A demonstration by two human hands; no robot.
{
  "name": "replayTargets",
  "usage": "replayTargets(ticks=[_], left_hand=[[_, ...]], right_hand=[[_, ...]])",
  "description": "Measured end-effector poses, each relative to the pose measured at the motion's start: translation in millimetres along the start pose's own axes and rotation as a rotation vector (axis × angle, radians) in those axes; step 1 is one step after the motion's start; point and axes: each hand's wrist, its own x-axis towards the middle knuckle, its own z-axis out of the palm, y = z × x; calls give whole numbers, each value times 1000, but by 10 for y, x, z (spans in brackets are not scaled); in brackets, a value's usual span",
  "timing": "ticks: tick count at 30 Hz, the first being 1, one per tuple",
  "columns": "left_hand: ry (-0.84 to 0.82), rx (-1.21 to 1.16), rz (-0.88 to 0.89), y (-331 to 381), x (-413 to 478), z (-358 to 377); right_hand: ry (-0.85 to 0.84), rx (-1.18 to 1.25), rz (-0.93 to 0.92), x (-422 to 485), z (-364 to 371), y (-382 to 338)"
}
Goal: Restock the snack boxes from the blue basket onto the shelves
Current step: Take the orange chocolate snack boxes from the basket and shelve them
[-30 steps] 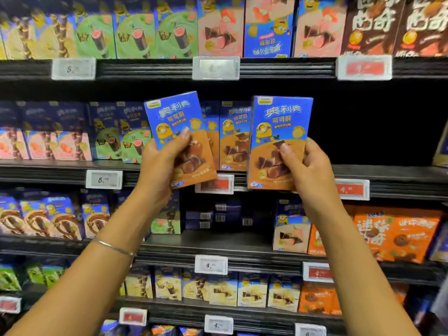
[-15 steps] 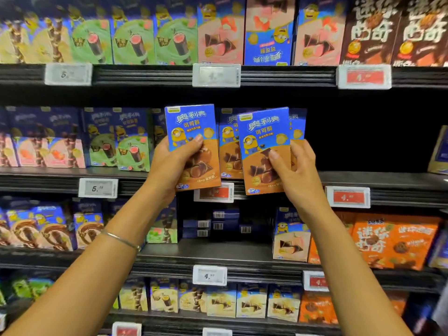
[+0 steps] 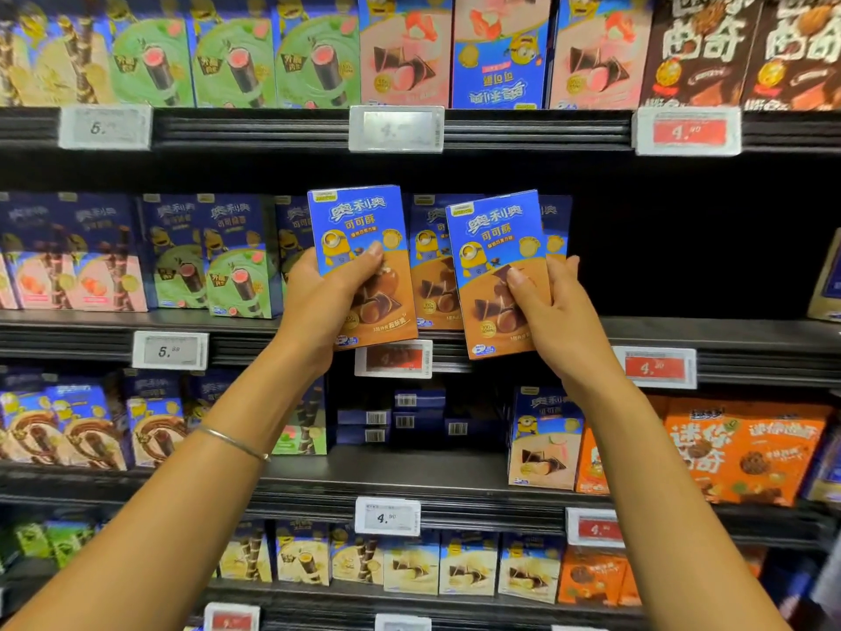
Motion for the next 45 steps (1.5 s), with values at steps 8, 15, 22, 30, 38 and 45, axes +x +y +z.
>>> replayTargets(ticks=[8, 15, 22, 30, 38, 45], left_hand=[[4, 29, -24, -14, 80, 88], [16, 77, -27, -37, 129, 138], [17, 160, -20, -45, 145, 159], [14, 258, 39, -26, 103, 149], [34, 353, 39, 46, 34, 150], [105, 378, 60, 37, 27, 102]], right_hand=[[-53, -1, 81, 117, -39, 4], [-72, 17, 120, 132, -24, -28], [-82, 164, 145, 130, -94, -30], [36, 56, 127, 97, -126, 27], [42, -53, 130, 73, -145, 55], [9, -34, 125, 66, -171, 47]])
